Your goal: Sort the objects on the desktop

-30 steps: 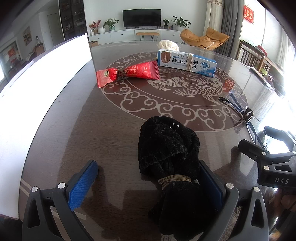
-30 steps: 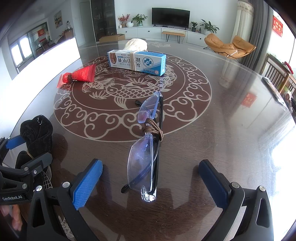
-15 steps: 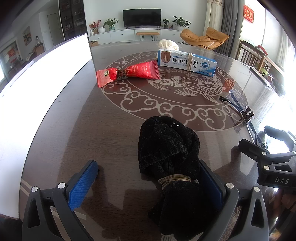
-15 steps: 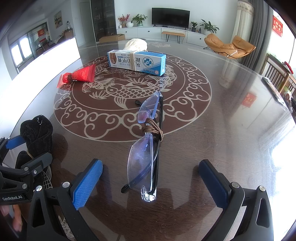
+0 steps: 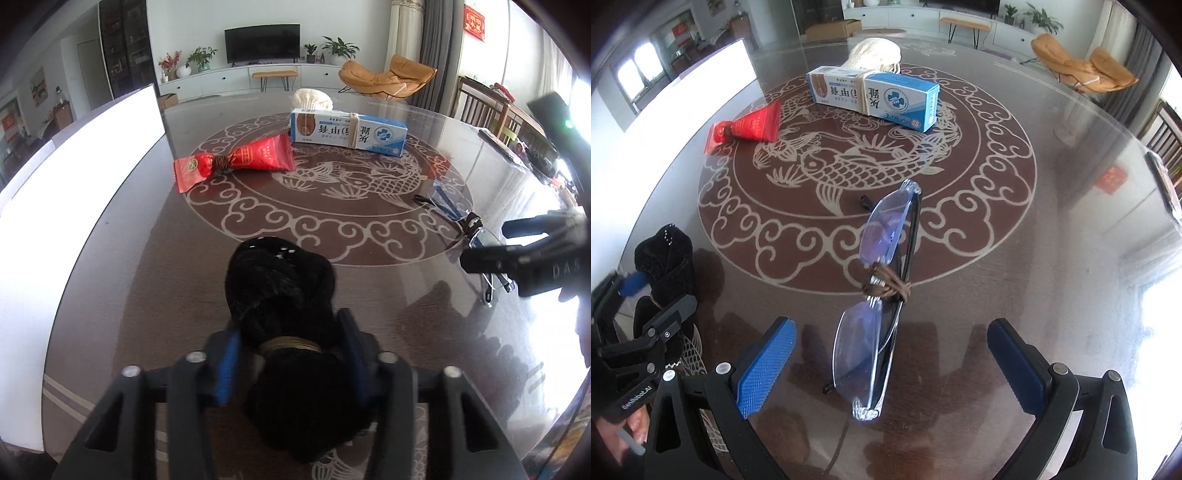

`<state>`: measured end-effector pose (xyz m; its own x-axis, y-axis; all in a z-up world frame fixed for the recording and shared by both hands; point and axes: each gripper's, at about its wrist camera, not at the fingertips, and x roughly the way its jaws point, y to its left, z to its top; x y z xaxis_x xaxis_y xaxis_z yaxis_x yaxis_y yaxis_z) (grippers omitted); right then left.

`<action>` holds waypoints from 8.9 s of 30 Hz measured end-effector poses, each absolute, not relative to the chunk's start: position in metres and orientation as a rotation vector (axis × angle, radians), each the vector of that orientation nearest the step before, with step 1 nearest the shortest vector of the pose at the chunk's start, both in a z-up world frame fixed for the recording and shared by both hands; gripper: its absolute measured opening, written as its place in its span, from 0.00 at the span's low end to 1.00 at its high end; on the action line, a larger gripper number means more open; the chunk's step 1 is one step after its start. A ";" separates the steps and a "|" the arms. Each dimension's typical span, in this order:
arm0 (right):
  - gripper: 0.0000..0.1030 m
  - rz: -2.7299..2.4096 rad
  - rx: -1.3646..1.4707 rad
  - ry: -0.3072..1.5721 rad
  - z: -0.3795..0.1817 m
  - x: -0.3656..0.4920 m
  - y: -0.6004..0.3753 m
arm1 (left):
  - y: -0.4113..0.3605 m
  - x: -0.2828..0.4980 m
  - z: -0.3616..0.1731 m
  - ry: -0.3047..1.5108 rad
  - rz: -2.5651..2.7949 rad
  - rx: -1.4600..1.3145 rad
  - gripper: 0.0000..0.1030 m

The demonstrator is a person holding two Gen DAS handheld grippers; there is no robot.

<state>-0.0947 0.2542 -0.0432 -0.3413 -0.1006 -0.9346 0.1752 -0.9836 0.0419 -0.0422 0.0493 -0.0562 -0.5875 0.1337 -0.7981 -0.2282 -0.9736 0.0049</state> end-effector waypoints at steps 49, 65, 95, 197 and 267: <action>0.72 -2.159 1.144 0.239 0.038 -0.190 -0.187 | -0.300 -0.072 0.016 -0.502 2.967 -1.560 0.64; 0.99 -2.686 1.141 0.005 -0.016 -0.092 0.140 | -0.046 -0.030 0.029 -0.252 2.609 -1.132 1.00; 1.00 -2.823 1.455 -0.016 -0.058 -0.070 0.194 | -0.007 -0.066 -0.061 -0.061 2.749 -1.401 0.98; 1.00 -2.829 1.455 -0.019 -0.060 -0.069 0.193 | -0.002 -0.061 -0.063 0.030 2.758 -1.430 1.00; 1.00 -2.830 1.455 -0.019 -0.061 -0.070 0.193 | -0.002 -0.061 -0.063 0.031 2.760 -1.431 1.00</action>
